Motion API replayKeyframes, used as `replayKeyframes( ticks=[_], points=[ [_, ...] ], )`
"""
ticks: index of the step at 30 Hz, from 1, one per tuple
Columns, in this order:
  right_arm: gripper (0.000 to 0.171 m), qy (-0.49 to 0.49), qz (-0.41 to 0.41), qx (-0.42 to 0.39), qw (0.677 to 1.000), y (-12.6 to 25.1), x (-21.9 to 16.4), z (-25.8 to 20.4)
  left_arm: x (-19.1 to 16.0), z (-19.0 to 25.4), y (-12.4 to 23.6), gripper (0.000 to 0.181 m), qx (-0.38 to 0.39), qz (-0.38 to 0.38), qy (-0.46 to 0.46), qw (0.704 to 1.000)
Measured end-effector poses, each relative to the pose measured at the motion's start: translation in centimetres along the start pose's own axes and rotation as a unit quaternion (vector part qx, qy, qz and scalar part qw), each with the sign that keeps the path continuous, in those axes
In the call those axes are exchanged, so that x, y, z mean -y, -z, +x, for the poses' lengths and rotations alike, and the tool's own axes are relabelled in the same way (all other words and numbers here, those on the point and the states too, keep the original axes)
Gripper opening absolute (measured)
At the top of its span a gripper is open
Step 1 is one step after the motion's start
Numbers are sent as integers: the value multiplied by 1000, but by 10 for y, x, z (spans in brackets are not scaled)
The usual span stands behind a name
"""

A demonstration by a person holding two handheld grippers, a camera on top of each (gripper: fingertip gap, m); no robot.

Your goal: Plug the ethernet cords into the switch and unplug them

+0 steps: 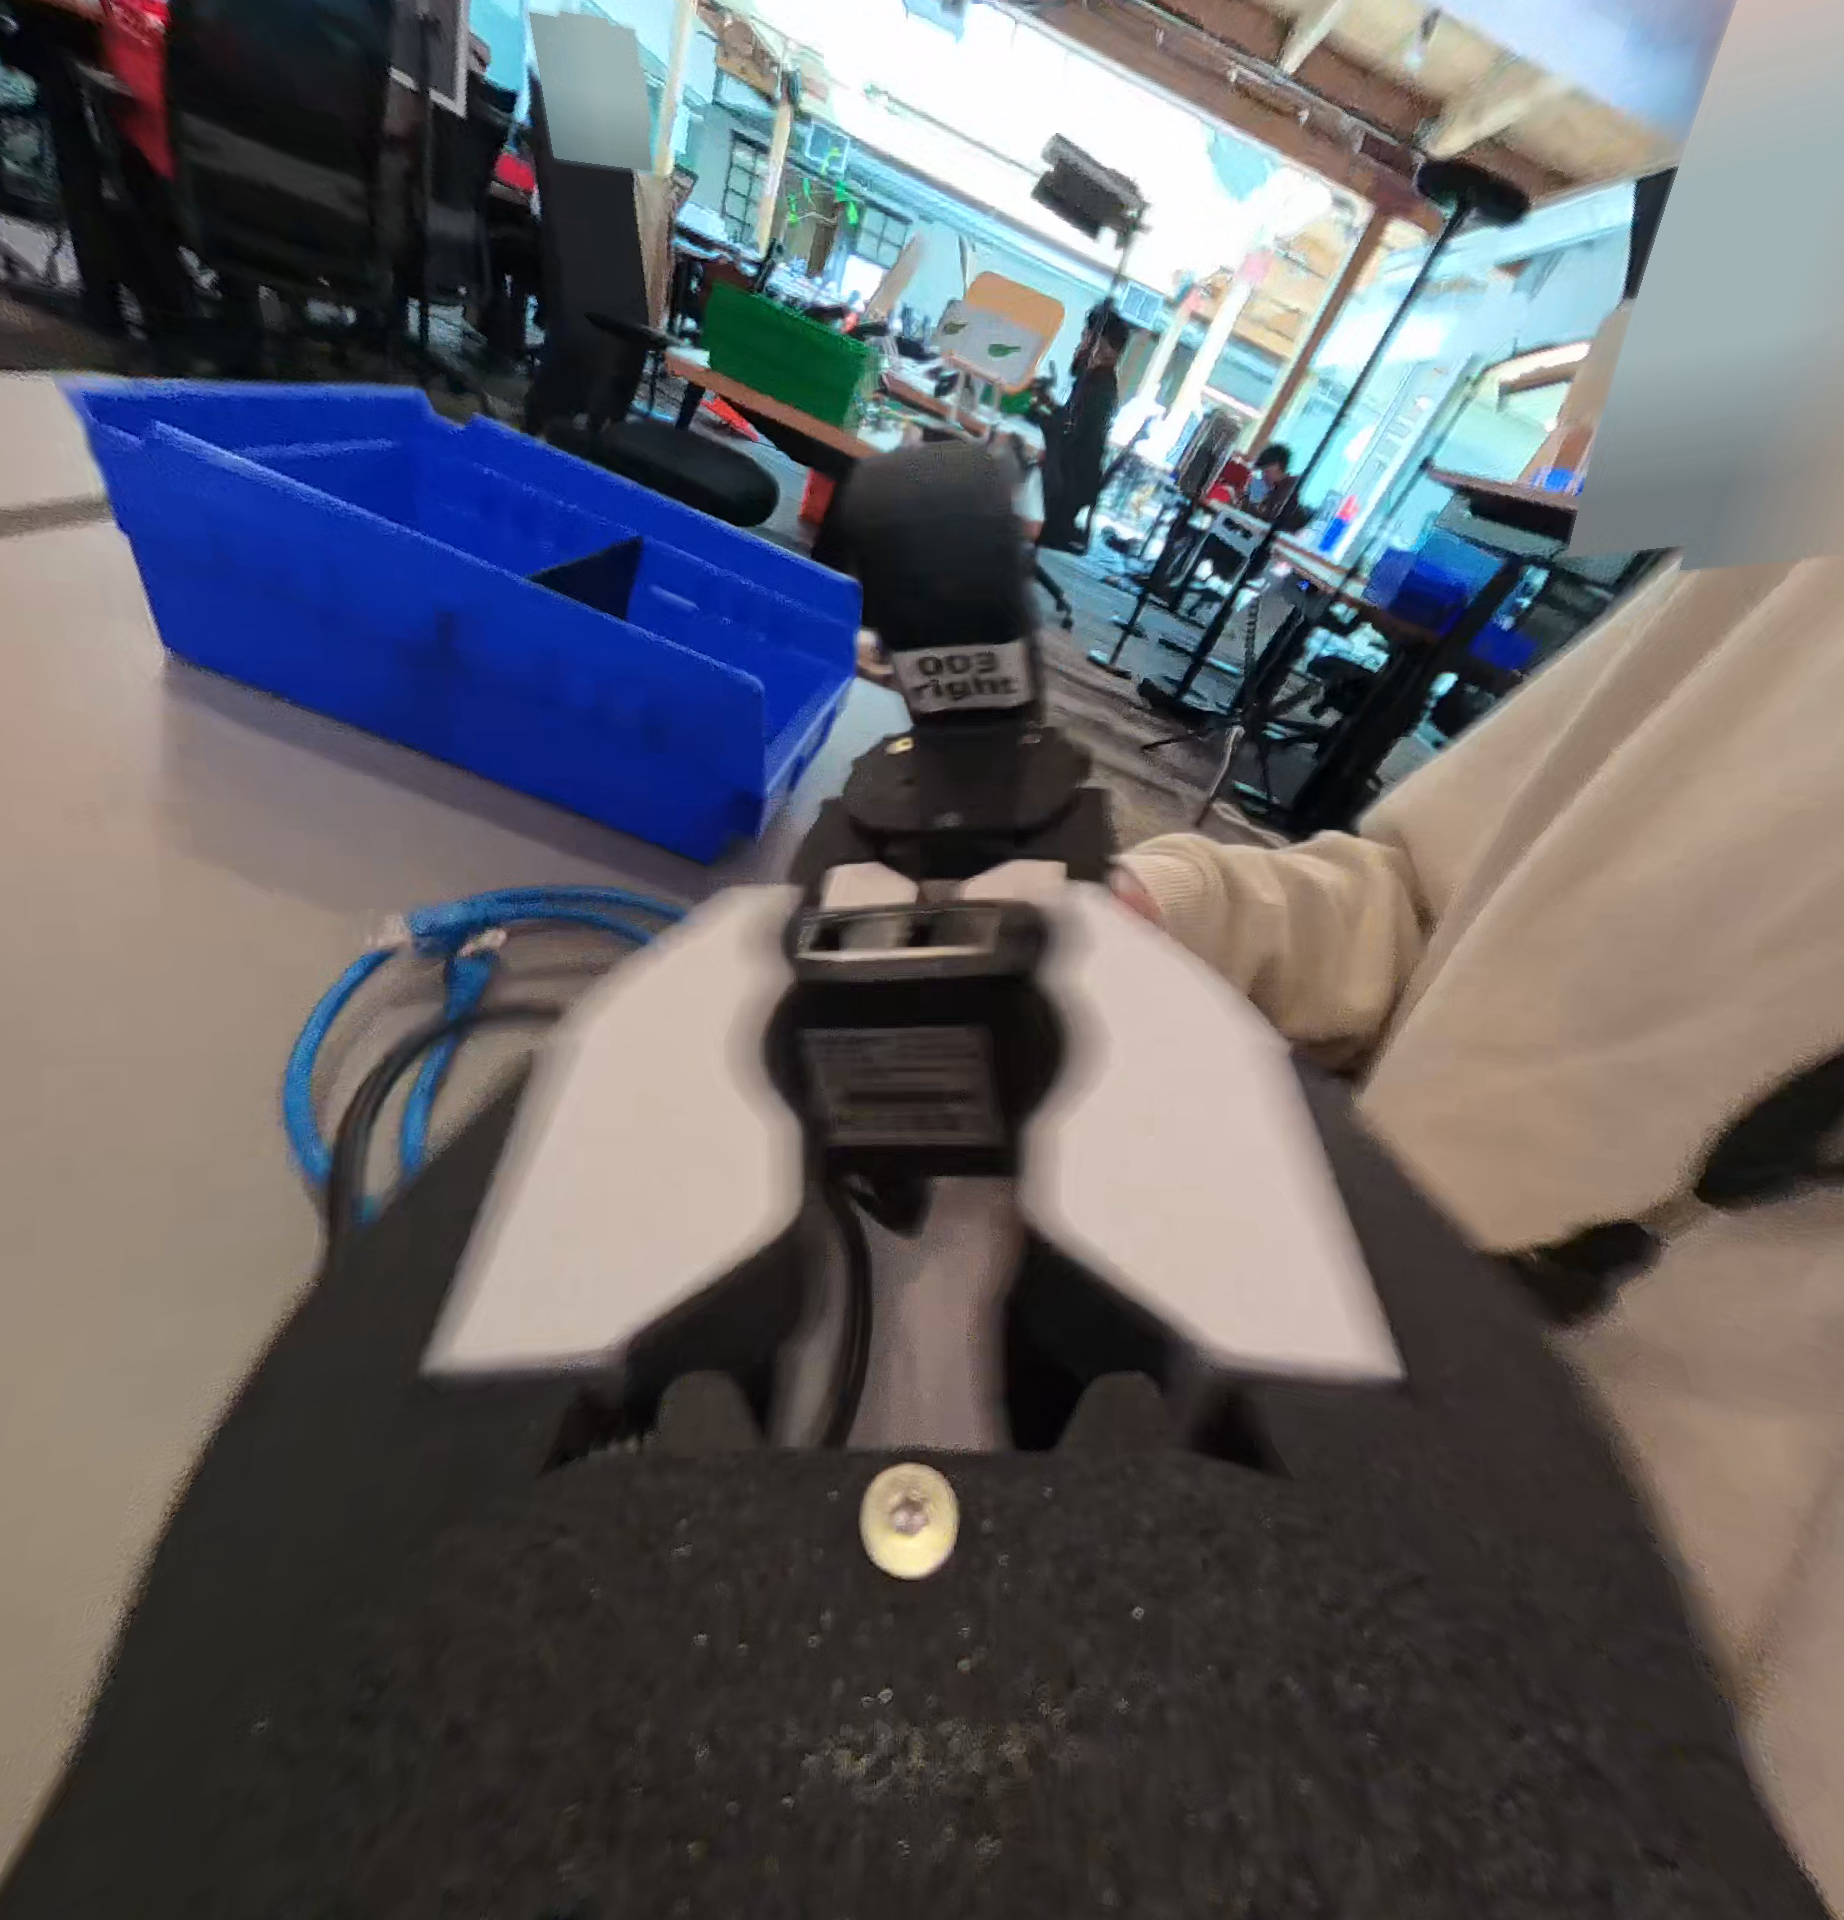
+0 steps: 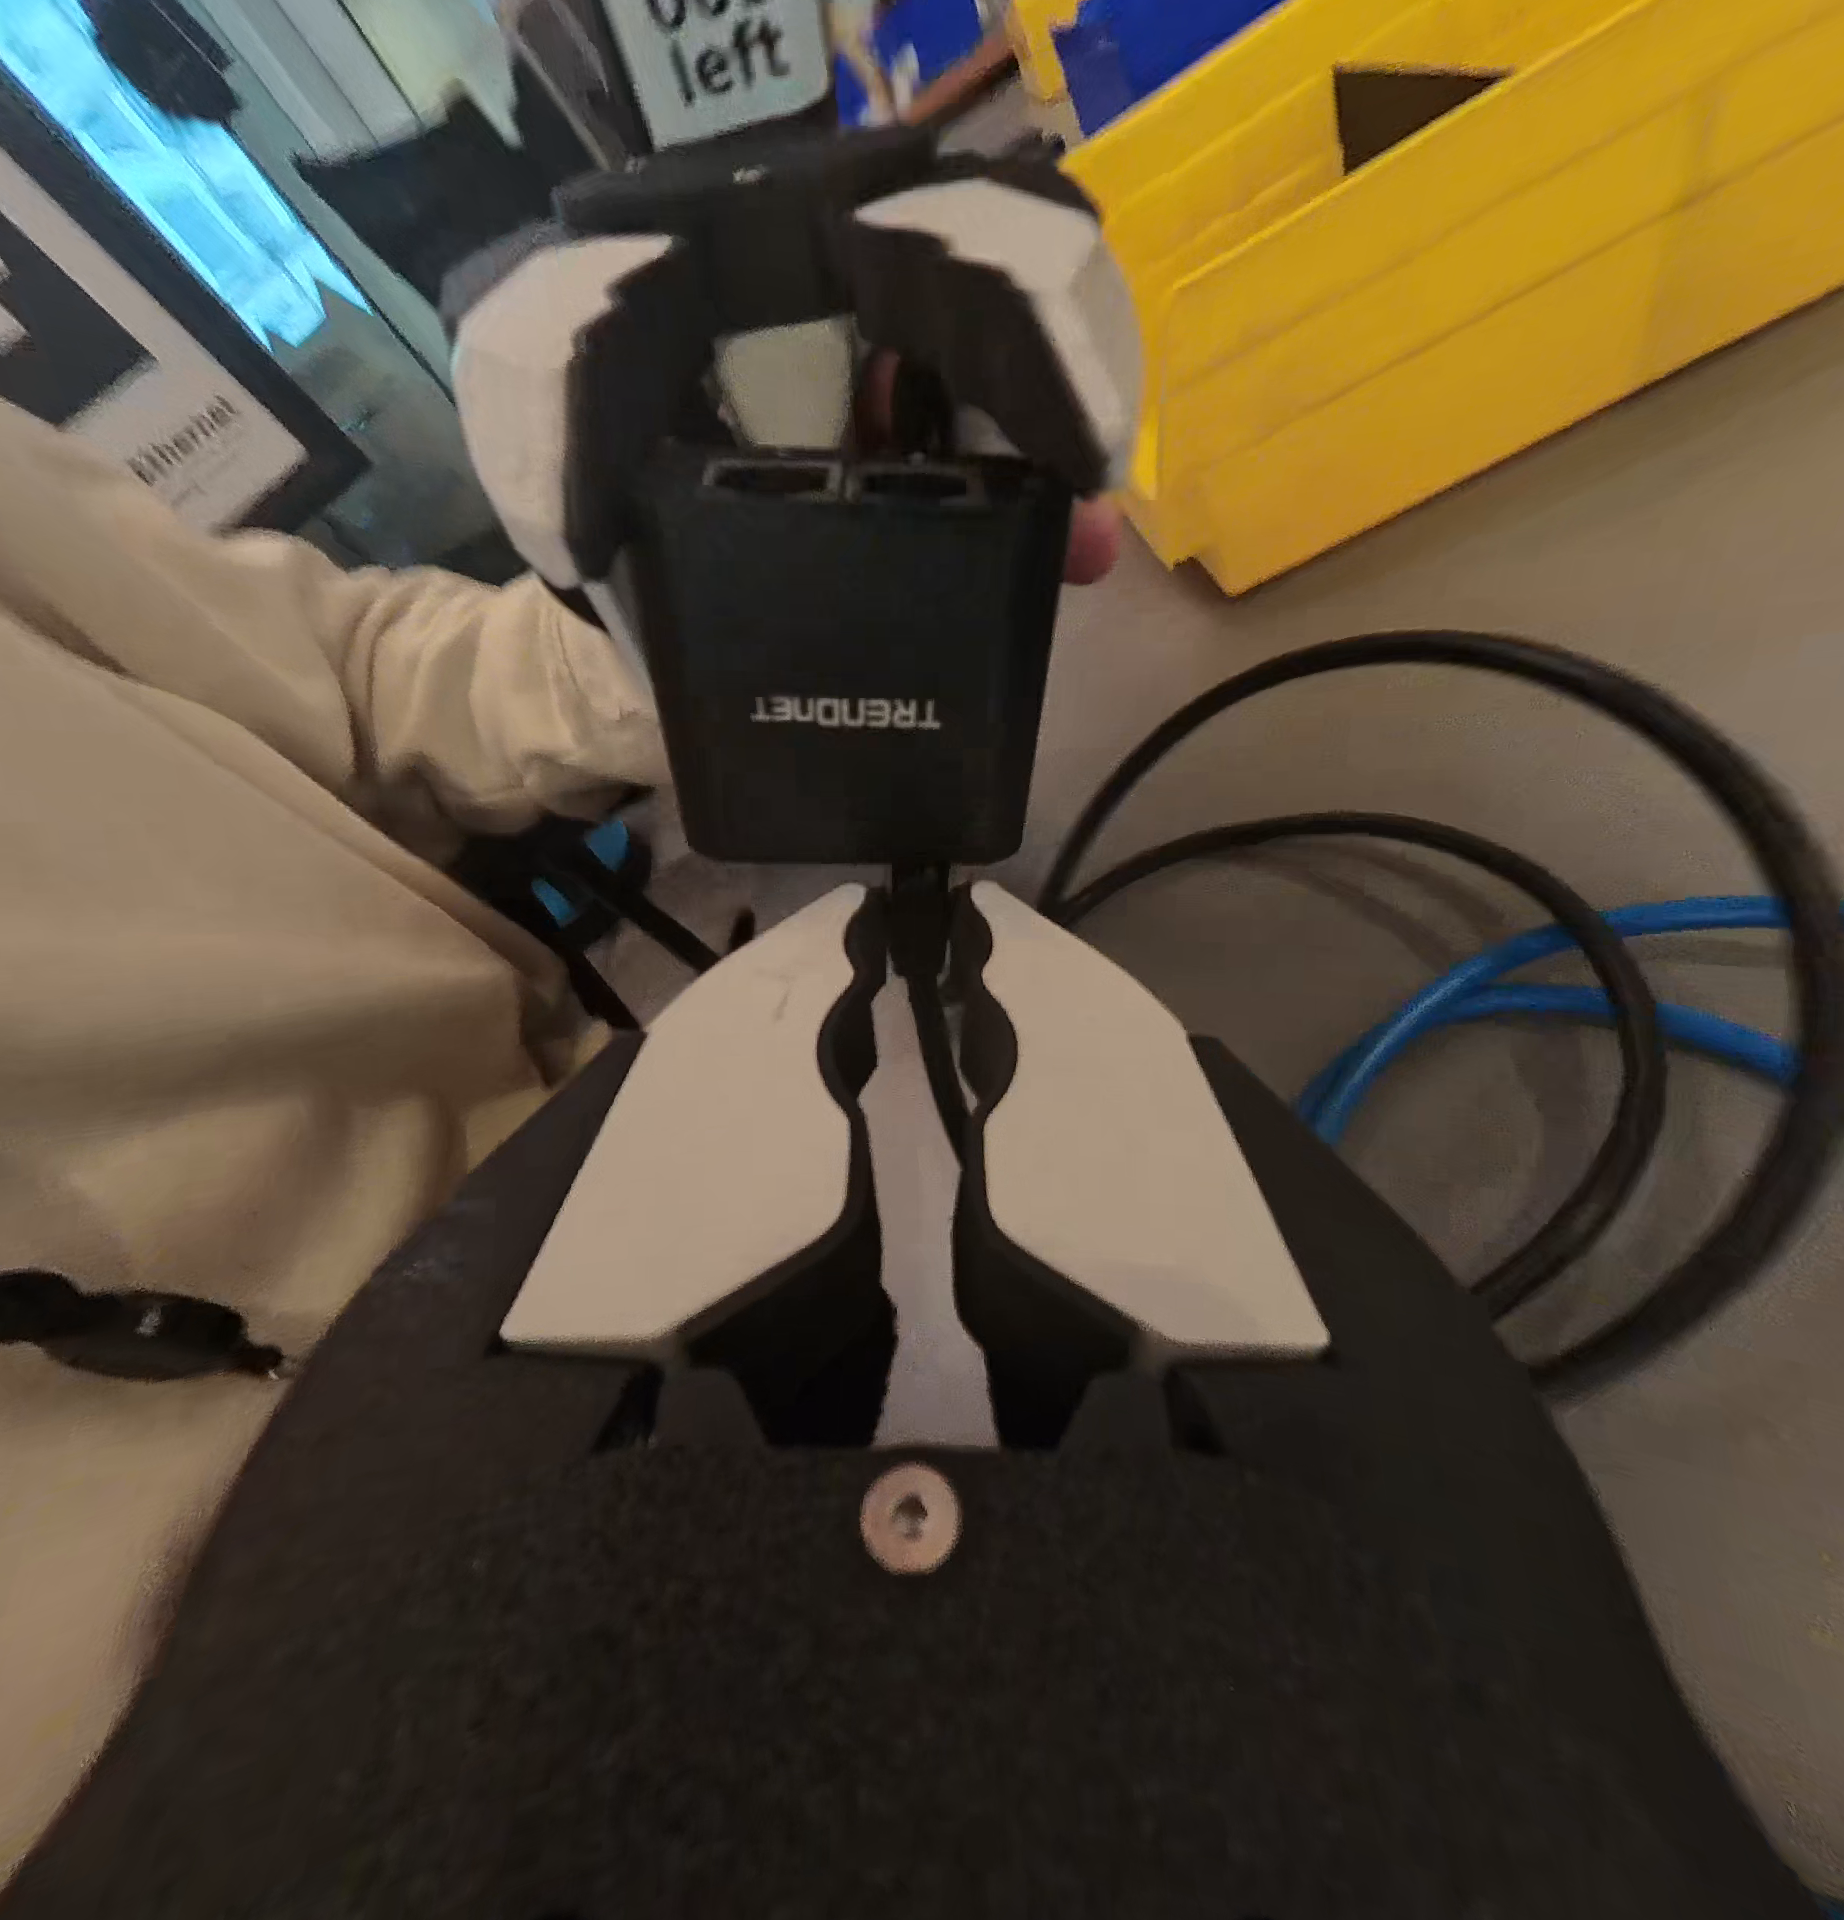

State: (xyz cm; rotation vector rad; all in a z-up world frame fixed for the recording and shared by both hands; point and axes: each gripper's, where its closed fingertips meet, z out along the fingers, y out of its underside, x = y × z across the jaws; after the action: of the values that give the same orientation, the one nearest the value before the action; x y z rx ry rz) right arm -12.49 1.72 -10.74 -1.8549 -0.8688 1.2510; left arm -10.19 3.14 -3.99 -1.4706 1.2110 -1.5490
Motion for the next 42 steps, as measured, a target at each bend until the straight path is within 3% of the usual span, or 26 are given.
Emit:
replayKeyframes(
  ticks=[1, 3, 6, 15, 20, 22, 23, 29, 33, 37, 42],
  points=[
    [12, -15, 18, -4, 1000, 4, 4, 5, 9, -1, 8, 8, 17, 20, -14, 1000],
    [12, -29, 46, -5, 999, 19, 13, 16, 11, -11, 27, 0, 51, 26, -17, 998],
    [12, -13, 25, -32, 999, 26, 11, 25, -2, -22, 37, 0, 66, 30, 15, 997],
    [12, 8, 3, -65, 998, 39, 13, 24, -23, -42, 29, 63, 87, -16, 55, 995],
    [12, 9, 9, -67, 998, 43, 19, 15, -14, -33, 27, 72, 62, 17, 61, 996],
    [12, -2, 30, -64, 997, 48, 22, 15, -8, -19, 29, 111, 17, 24, 49, 998],
    [12, -11, 37, -56, 998, 51, 23, 15, -6, -14, 31, 112, -5, 28, 52, 998],
    [12, 9, -18, -43, 999, 46, 9, 7, -28, 9, 0, 103, -36, -51, 7, 998],
    [12, 15, -44, -41, 998, 39, 2, 4, -41, 2, -10, 65, 3, -86, -27, 996],
    [12, 19, -54, -46, 997, 43, 1, 4, -53, 1, -10, 65, 1, -115, -27, 993],
    [12, -1, 0, -40, 999, 46, 11, 7, -47, -3, -12, 65, -16, -59, 40, 997]
  ],
)
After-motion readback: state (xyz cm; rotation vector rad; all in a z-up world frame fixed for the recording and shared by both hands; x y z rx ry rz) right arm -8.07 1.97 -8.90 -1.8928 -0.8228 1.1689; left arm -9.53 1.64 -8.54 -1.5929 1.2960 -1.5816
